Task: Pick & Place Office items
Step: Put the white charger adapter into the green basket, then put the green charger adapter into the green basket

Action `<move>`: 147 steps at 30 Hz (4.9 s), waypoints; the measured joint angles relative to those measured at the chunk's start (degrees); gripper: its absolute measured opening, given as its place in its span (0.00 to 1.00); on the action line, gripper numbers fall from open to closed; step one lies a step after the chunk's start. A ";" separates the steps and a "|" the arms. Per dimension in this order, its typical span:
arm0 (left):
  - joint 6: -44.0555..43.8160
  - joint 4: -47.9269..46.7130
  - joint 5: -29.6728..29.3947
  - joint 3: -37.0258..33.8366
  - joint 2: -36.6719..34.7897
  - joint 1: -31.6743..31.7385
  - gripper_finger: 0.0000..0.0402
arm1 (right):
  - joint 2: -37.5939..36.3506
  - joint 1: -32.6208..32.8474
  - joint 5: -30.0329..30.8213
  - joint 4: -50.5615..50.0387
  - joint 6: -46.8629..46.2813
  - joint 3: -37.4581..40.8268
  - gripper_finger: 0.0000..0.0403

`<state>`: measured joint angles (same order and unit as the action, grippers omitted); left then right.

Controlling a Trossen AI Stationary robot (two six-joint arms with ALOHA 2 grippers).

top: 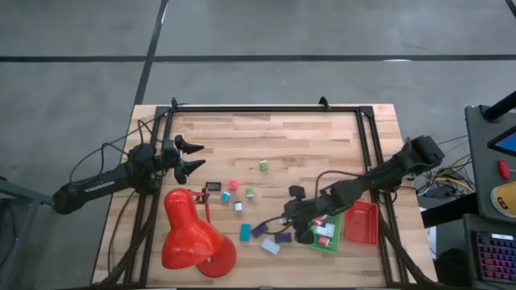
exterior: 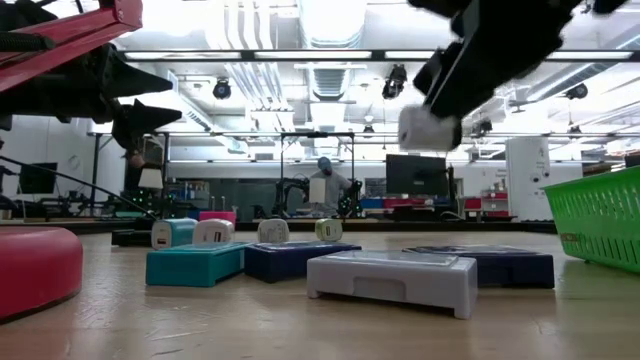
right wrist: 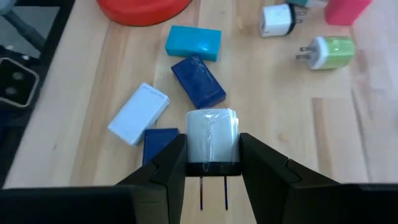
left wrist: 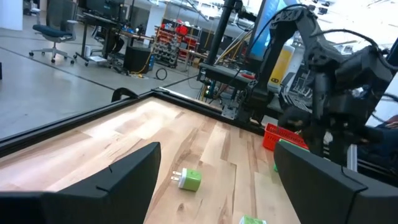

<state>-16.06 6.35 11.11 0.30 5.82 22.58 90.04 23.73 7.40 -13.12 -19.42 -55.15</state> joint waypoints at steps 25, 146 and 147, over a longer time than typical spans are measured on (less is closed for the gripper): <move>0.00 -0.01 0.00 0.00 0.00 -0.01 0.80 | -20.19 9.13 -0.37 -26.19 -3.15 0.40 0.32; 0.01 -0.01 0.00 0.00 0.02 -0.02 0.80 | 17.22 -19.96 25.63 29.46 -0.18 -3.67 0.56; 0.00 -0.01 -0.01 0.01 0.00 0.00 0.80 | 17.73 -20.27 25.59 26.54 -0.18 -4.90 0.56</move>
<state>-16.06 6.35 11.10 0.31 5.83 22.59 107.77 3.47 32.99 13.42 -19.59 -60.05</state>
